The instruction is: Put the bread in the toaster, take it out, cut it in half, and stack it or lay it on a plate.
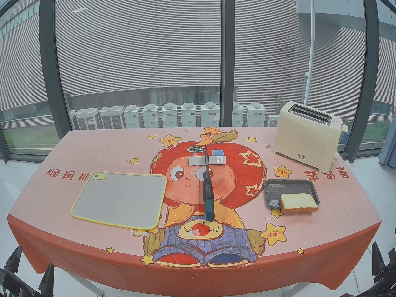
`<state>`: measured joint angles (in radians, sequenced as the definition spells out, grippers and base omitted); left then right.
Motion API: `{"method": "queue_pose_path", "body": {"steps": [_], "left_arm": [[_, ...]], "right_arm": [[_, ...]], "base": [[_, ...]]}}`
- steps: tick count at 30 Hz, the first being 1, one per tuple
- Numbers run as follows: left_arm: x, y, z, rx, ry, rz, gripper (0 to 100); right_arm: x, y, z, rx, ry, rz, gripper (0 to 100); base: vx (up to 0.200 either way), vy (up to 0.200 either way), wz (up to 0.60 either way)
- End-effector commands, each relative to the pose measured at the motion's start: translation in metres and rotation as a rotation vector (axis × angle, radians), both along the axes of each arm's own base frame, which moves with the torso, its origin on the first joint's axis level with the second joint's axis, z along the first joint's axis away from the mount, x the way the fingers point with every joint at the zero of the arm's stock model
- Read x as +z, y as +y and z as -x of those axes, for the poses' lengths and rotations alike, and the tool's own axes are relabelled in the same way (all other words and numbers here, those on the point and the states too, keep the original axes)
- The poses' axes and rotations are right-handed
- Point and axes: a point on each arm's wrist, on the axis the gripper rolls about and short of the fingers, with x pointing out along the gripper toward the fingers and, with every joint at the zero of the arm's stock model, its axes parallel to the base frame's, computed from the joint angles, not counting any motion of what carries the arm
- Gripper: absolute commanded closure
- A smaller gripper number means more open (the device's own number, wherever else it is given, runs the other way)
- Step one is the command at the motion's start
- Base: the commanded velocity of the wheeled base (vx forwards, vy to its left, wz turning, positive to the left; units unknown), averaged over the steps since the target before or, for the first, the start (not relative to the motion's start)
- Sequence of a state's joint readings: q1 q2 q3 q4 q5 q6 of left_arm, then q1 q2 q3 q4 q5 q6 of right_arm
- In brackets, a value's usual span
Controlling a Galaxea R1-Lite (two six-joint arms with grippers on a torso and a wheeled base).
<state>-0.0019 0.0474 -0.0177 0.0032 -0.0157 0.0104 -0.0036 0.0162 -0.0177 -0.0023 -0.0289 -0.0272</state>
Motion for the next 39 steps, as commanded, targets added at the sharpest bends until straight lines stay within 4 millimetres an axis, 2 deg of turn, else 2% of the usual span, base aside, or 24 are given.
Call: {"method": "queue_pose_path", "body": {"steps": [1, 9, 12, 22, 32, 39], "left_arm": [[-0.005, 0.000, -0.001, -0.001, 0.019, 0.000, 0], [-0.005, 0.000, -0.001, -0.001, 0.019, 0.000, 0], [-0.005, 0.000, -0.001, 0.001, 0.019, 0.000, 0], [-0.005, 0.000, -0.001, -0.001, 0.019, 0.000, 0], [-0.005, 0.000, -0.001, 0.001, 0.019, 0.000, 0], [-0.005, 0.000, -0.001, -0.001, 0.019, 0.000, 0]], "right_arm": [[-0.004, 0.000, -0.001, 0.000, 0.010, 0.000, 0], [-0.002, 0.000, -0.001, -0.003, -0.007, -0.001, 0], [0.014, 0.000, 0.001, -0.001, -0.166, 0.016, 0], [0.006, 0.000, 0.000, -0.004, -0.093, 0.053, 0], [0.009, 0.000, 0.001, 0.009, -0.100, 0.095, 0], [0.027, 0.001, 0.004, 0.056, -0.134, 0.080, 0]], "base": [[0.000, 0.000, 0.00], [0.000, 0.000, 0.00], [0.000, 0.000, 0.00], [0.000, 0.000, 0.00], [0.000, 0.000, 0.00], [0.000, 0.000, 0.00]]}}
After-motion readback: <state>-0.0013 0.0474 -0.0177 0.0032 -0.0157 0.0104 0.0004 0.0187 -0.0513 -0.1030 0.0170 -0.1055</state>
